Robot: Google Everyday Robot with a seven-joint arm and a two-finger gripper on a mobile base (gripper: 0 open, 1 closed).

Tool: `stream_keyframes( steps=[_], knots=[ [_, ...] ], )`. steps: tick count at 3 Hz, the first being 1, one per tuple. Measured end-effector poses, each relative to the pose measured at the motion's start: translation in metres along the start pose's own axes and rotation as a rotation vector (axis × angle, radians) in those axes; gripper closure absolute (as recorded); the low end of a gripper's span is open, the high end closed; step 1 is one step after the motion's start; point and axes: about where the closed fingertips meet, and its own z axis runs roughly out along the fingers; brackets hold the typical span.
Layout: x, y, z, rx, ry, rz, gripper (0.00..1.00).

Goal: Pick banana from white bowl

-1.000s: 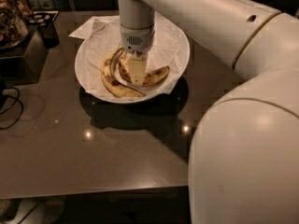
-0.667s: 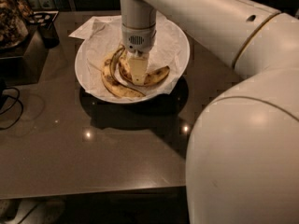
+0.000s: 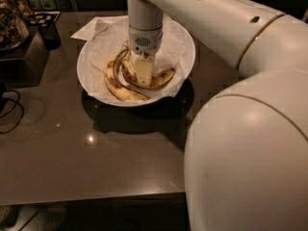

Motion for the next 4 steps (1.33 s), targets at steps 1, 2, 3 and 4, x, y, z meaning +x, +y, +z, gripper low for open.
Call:
stream_keyframes(
  steps=[1, 2, 3, 4],
  knots=[
    [-0.0003, -0.0009, 0.0099, -0.025, 0.005, 0.001, 0.52],
    [-0.0017, 0.0018, 0.0185, -0.047, 0.02, -0.009, 0.5],
    [-0.0017, 0.0018, 0.0157, -0.047, 0.02, -0.009, 0.69],
    [-0.0017, 0.0017, 0.0157, -0.047, 0.019, -0.008, 0.91]
  ],
)
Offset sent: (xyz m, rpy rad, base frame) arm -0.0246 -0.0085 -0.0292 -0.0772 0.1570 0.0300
